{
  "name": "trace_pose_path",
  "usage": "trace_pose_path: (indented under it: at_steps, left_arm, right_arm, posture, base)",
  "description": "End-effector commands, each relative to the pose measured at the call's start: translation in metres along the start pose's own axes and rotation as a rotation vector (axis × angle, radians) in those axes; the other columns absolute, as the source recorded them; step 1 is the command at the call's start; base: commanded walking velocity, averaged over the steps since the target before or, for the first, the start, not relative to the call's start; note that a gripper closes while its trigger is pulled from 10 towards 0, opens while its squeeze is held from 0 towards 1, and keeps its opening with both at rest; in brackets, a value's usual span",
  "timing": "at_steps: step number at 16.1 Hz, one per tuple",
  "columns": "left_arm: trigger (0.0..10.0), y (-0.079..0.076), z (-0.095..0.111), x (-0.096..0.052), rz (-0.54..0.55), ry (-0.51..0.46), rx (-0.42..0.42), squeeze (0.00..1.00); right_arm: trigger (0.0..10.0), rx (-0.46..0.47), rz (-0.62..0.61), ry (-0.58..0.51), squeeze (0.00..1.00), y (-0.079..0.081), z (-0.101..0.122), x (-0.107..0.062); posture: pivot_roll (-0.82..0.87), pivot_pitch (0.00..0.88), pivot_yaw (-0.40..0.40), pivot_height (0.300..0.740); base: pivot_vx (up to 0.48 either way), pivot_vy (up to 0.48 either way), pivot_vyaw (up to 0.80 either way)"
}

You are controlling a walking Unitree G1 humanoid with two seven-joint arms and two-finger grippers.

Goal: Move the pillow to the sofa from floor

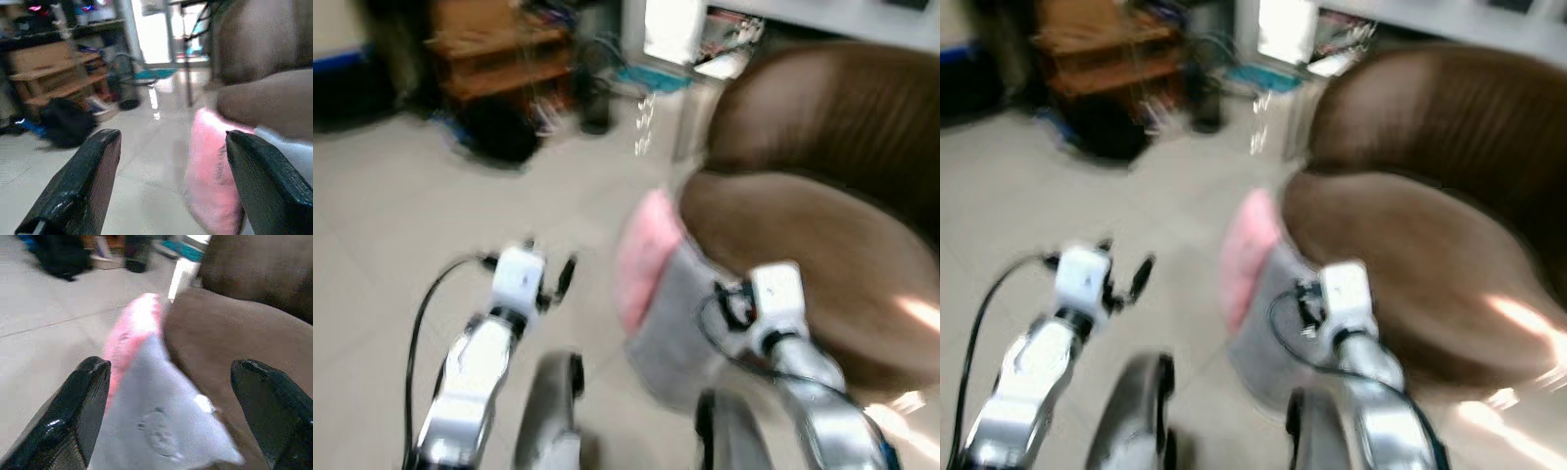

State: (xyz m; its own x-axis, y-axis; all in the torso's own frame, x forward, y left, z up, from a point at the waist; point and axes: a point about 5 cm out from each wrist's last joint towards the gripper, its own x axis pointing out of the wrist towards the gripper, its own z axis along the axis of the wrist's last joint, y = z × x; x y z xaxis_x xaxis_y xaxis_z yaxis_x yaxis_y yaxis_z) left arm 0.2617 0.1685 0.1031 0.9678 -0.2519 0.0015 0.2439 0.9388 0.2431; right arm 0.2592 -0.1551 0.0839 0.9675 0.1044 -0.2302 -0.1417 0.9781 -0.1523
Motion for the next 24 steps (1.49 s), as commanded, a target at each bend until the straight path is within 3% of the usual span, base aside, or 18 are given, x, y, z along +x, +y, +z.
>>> trace_pose_path:
  at_steps: [1,7,10,13,24]
  left_arm:
    - [10.0,0.0,-0.005,-0.001,0.005,0.027,0.007,0.0]
    - [10.0,-0.001,-0.005,-0.002,0.013,0.026,-0.024,0.0]
    - [10.0,-0.001,-0.005,-0.002,0.015,0.031,-0.024,0.0]
    - [10.0,-0.001,-0.004,-0.003,0.014,0.029,-0.024,0.0]
    - [10.0,0.0,-0.002,-0.005,0.015,0.035,0.0,0.0]
  right_arm:
    - [10.0,0.0,-0.001,-0.003,0.0,0.0,0.0,-0.001]
    - [10.0,-0.045,0.004,0.013,0.0,-0.001,-0.002,0.002]
    - [10.0,-0.018,0.003,0.026,0.0,-0.001,-0.006,0.004]
    - [10.0,-0.018,0.003,0.038,0.0,-0.001,-0.009,0.005]
    - [10.0,-0.015,0.044,0.045,0.0,0.006,-0.013,0.007]
  posture:
    - [-0.02,0.061,-0.013,0.551]
    - [-0.02,0.067,-0.026,0.551]
    - [-0.02,0.07,-0.028,0.551]
    - [-0.01,0.071,-0.028,0.551]
    - [0.0,0.073,-0.026,0.551]
  base:
    - [0.0,0.0,0.0]
    - [0.173,0.0,0.0]
    - [0.295,0.0,0.0]
    - [0.324,0.0,-0.8]
    - [0.281,0.0,0.0]
